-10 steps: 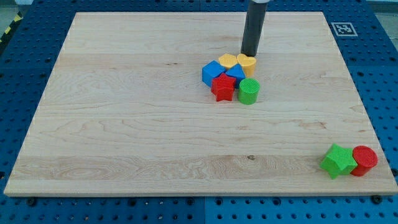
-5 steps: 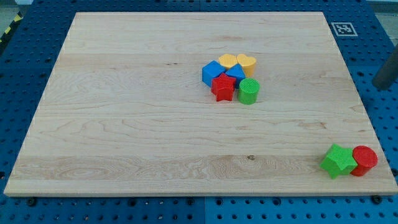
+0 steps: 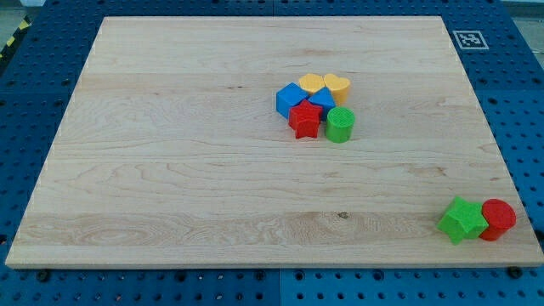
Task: Place your arm close to the red circle
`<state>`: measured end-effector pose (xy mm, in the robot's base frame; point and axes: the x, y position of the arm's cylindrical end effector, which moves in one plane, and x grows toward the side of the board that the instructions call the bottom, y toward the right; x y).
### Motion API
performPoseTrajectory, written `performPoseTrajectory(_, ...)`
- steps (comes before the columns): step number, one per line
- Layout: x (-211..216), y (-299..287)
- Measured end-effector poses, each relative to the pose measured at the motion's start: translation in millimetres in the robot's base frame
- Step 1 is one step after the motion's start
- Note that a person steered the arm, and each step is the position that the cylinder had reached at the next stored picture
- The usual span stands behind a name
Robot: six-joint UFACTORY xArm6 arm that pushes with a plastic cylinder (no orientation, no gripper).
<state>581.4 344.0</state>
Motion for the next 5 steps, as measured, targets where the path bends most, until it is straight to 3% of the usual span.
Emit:
performPoseTrajectory(1,0,-1)
performPoseTrajectory(4,26,-113)
performPoseTrajectory(5,9,-152)
